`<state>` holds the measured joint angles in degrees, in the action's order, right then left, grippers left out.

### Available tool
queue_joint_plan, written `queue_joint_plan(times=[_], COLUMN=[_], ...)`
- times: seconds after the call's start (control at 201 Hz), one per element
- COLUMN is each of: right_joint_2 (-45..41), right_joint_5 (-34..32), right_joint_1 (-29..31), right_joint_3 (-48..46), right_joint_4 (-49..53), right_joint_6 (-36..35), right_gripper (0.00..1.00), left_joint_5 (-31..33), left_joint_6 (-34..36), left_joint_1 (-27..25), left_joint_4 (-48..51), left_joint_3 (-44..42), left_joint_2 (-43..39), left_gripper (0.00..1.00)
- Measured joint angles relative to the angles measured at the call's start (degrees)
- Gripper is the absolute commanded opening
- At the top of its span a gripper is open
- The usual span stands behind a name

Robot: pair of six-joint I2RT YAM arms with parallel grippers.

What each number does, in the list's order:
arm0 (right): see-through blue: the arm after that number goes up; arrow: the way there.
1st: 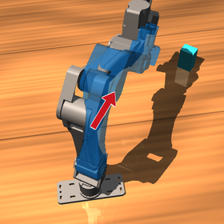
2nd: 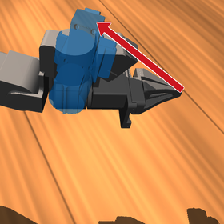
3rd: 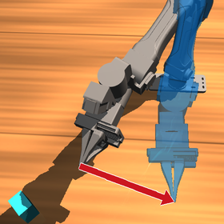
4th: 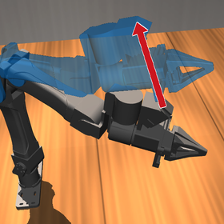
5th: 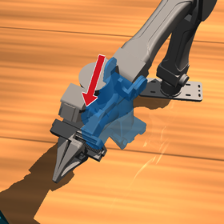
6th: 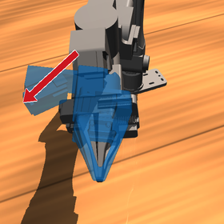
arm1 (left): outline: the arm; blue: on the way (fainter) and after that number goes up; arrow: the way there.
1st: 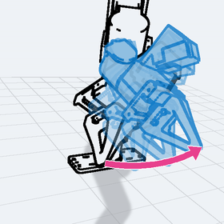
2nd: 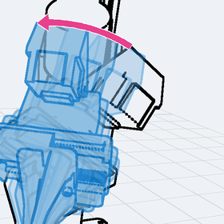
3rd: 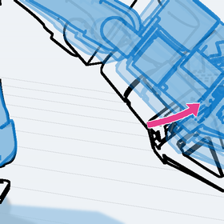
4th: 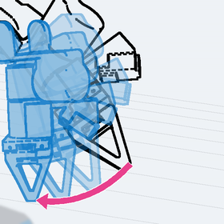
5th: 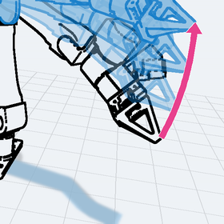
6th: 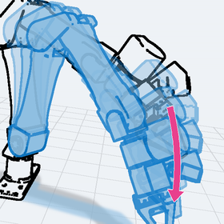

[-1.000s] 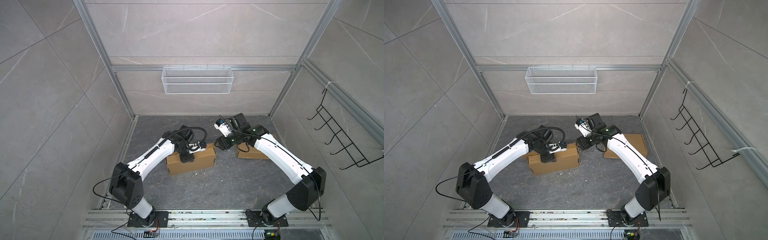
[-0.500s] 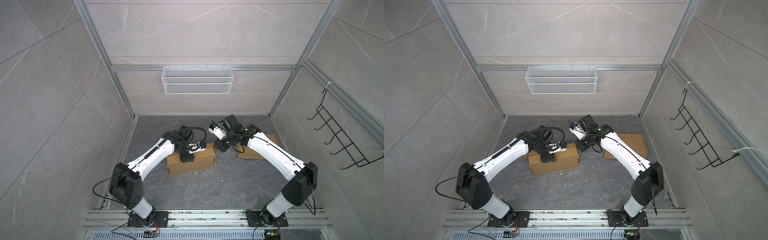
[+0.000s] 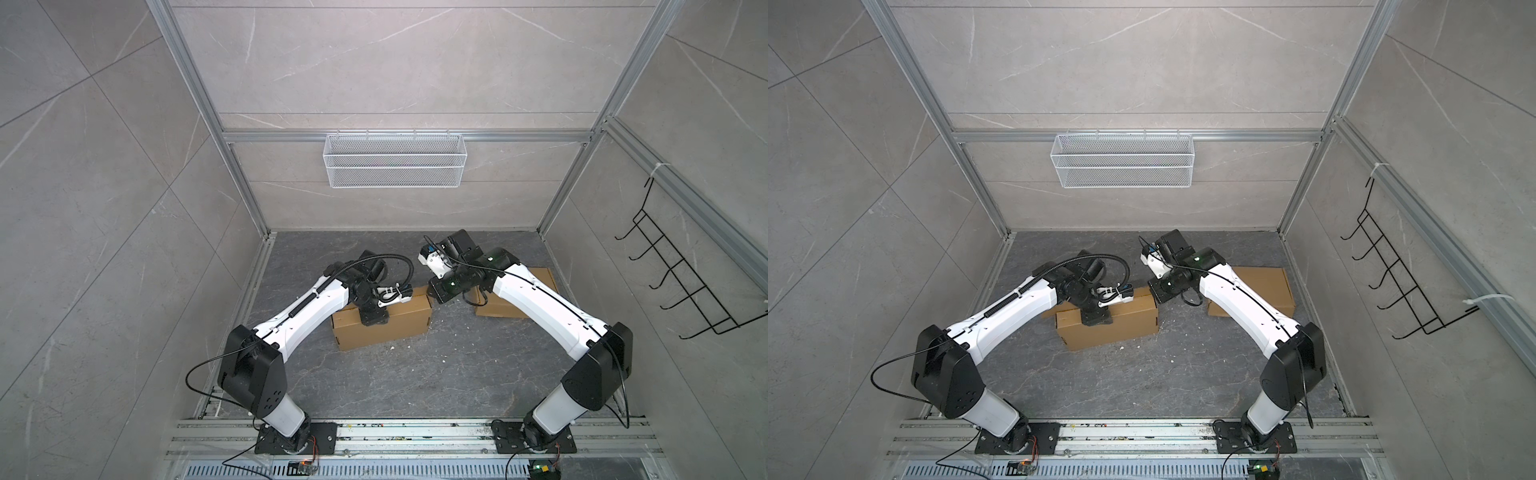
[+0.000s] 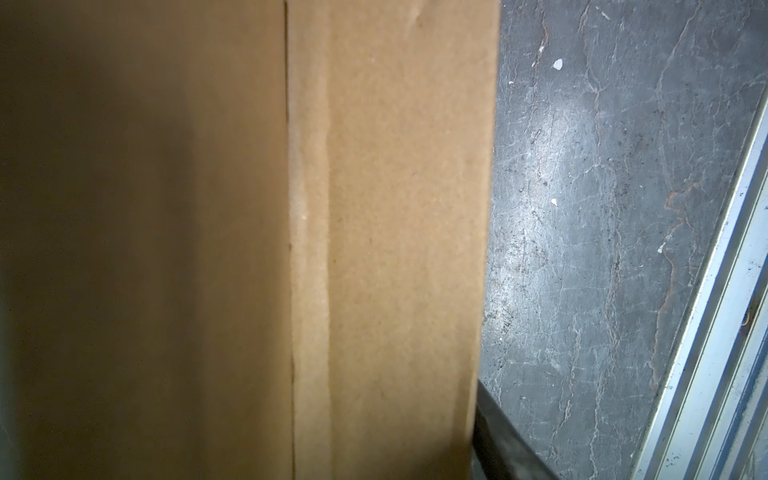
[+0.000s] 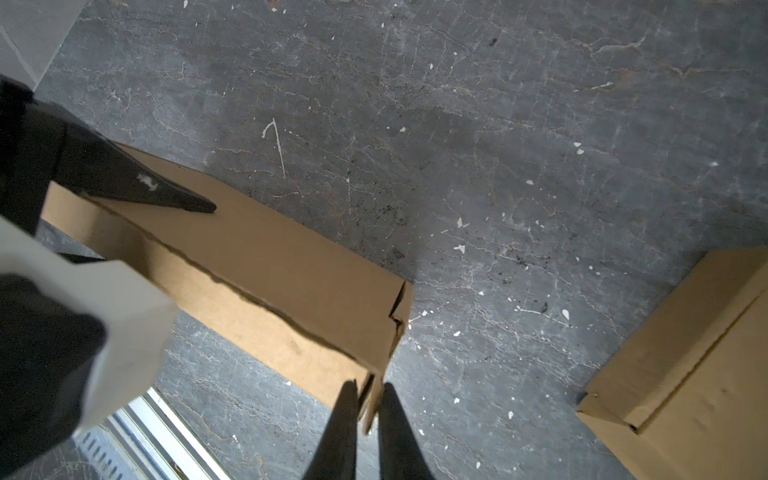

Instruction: Fold the paper box

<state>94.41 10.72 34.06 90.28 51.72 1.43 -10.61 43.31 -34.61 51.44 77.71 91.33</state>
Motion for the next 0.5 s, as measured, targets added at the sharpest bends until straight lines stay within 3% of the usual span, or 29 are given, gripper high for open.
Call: queue_joint_plan(times=[0.239, 0.503], right_joint_2=[-0.02, -0.02], right_joint_5=[-0.07, -1.57], right_joint_1=[0.04, 0.22], right_joint_3=[-2.49, -2.97], right_joint_4=[-2.27, -3.1], right_joint_6=[4.44, 4.59], right_gripper=[0.08, 0.04], left_joint_5=[0.0, 0.02], left_joint_6=[0.0, 0.0], left_joint_1=[0.0, 0.07], left_joint_4=[-0.04, -0.22], left_joint_3=[0.0, 0.0], left_joint_2=[0.0, 0.0], left_gripper=[0.52, 0.52])
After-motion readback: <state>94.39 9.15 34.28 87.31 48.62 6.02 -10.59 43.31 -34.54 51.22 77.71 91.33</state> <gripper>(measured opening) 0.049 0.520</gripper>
